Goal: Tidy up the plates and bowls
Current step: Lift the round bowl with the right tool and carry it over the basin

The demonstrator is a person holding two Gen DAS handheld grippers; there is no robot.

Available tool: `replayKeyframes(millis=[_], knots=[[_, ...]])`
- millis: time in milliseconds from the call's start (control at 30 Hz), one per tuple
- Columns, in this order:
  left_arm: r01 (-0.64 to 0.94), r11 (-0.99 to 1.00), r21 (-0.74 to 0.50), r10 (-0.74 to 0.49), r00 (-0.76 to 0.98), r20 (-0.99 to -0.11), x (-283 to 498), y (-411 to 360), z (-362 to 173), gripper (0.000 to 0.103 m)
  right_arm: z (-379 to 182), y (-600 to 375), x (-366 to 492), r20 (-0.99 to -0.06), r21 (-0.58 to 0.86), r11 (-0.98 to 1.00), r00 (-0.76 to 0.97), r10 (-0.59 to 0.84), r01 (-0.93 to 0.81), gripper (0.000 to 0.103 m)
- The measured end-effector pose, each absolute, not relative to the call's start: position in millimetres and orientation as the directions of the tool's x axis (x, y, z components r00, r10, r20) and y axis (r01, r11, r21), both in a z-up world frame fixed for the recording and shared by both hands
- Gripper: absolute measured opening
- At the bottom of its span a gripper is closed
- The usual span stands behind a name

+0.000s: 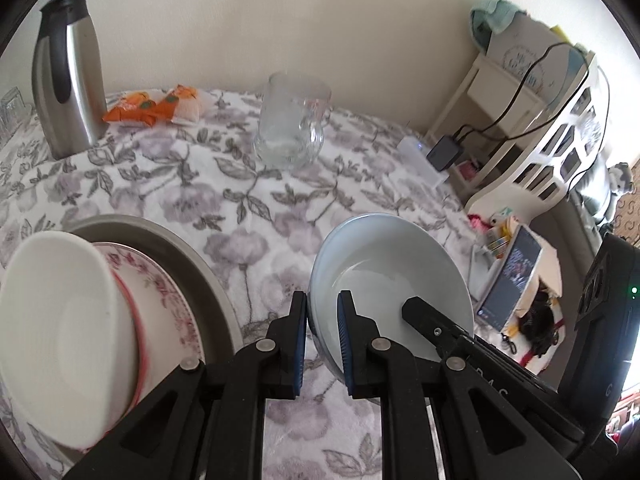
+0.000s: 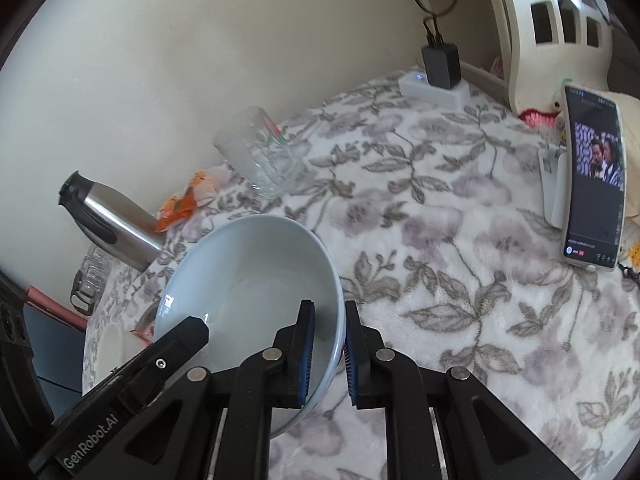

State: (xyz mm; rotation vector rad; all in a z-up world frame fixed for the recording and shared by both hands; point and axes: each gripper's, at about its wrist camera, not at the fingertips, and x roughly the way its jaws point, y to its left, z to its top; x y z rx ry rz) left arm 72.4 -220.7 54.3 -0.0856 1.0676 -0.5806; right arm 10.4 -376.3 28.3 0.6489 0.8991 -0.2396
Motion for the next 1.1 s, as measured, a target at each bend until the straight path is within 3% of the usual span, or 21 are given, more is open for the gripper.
replayKeyframes(millis=[400,1100], knots=[[0.384,0.843,-0.377,-0.521,0.41,-0.748,64,-179,93,0.016,72,-341,11,-0.754,0.412,0.821,0.653,0.064,0.395,0.015],[0.276,0.859,-0.43,-0.511,0.474,-0.717,75,-84,110,0.016,97,-255,39,-0.745,0.402,0.868,0.655,0.126,0.291,0.015]])
